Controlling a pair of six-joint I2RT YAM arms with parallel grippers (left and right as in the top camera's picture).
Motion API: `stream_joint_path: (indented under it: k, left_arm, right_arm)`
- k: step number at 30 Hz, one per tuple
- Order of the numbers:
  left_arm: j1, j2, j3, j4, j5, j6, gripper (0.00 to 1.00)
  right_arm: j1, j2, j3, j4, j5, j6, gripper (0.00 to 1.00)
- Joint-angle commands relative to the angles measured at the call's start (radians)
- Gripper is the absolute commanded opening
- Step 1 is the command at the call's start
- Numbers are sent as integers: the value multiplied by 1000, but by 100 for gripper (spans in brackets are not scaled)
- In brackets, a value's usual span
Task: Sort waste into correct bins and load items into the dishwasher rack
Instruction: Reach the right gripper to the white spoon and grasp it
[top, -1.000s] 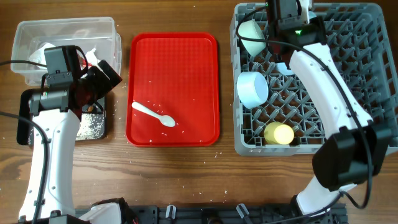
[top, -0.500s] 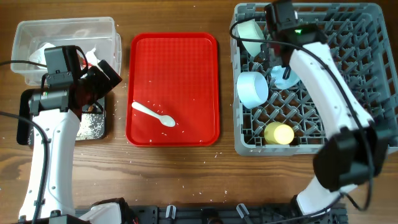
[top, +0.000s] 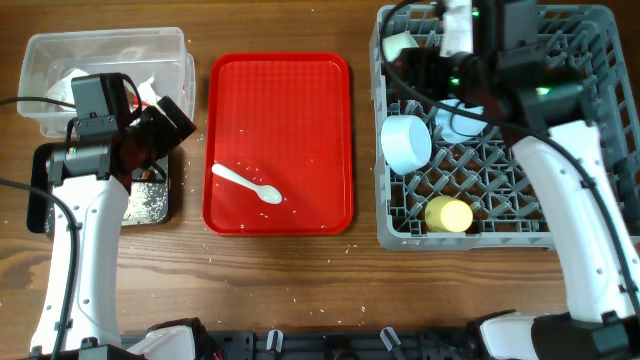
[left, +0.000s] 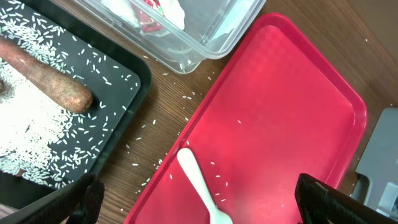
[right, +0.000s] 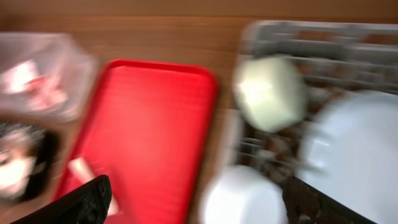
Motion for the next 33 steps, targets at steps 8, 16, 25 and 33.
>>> stream_joint_path:
  k: [8, 16, 25, 33]
  left_arm:
    - [-6, 3, -1, 3, -6, 12, 100]
    - [-6, 3, -1, 3, -6, 12, 100]
    - [-6, 3, -1, 3, -6, 12, 100]
    - [-6, 3, -1, 3, -6, 12, 100]
  right_arm:
    - [386, 434, 4, -10, -219, -87, 81]
    - [516, 655, 4, 85, -112, -130, 65]
    - [518, 681, -21, 169, -134, -117, 65]
    - [518, 681, -71, 200, -158, 28, 54]
